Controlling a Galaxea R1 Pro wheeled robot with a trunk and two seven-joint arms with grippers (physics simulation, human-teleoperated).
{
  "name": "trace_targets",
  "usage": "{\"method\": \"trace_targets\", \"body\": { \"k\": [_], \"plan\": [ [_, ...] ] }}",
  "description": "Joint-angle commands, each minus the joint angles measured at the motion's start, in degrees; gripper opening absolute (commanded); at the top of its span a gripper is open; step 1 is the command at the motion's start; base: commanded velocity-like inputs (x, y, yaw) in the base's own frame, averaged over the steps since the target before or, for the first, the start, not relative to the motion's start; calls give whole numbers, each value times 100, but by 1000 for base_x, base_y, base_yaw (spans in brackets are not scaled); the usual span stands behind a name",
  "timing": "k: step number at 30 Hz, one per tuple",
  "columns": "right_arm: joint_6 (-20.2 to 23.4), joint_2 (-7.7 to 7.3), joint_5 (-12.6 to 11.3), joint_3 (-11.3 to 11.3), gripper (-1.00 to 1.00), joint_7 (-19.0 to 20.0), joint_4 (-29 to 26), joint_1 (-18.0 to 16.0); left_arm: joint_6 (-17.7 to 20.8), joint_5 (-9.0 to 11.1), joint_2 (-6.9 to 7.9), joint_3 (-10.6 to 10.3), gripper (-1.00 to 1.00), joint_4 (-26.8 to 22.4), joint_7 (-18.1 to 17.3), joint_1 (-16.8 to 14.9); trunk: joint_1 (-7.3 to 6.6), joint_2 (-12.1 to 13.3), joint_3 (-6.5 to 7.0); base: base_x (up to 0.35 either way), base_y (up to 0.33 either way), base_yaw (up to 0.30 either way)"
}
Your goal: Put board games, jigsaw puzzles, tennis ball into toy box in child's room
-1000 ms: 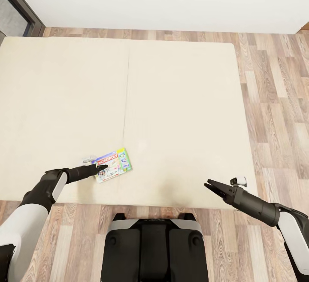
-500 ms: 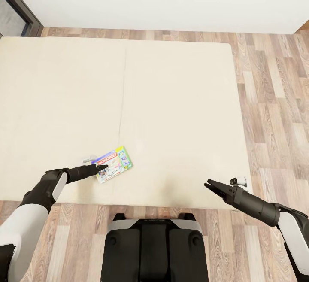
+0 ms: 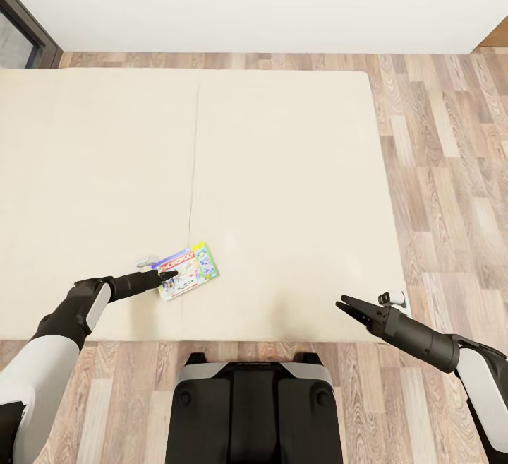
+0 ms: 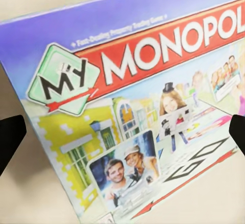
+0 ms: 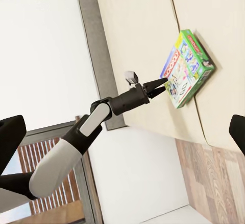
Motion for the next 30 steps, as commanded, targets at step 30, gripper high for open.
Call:
{"method": "trace_targets", "body": {
  "k": [30],
  "plan": [
    [20,0,19,3,100,32,4,-3,35,29,-1,10,100,-1,-10,-2,3,-8,34,0,0,-37]
  ]
}}
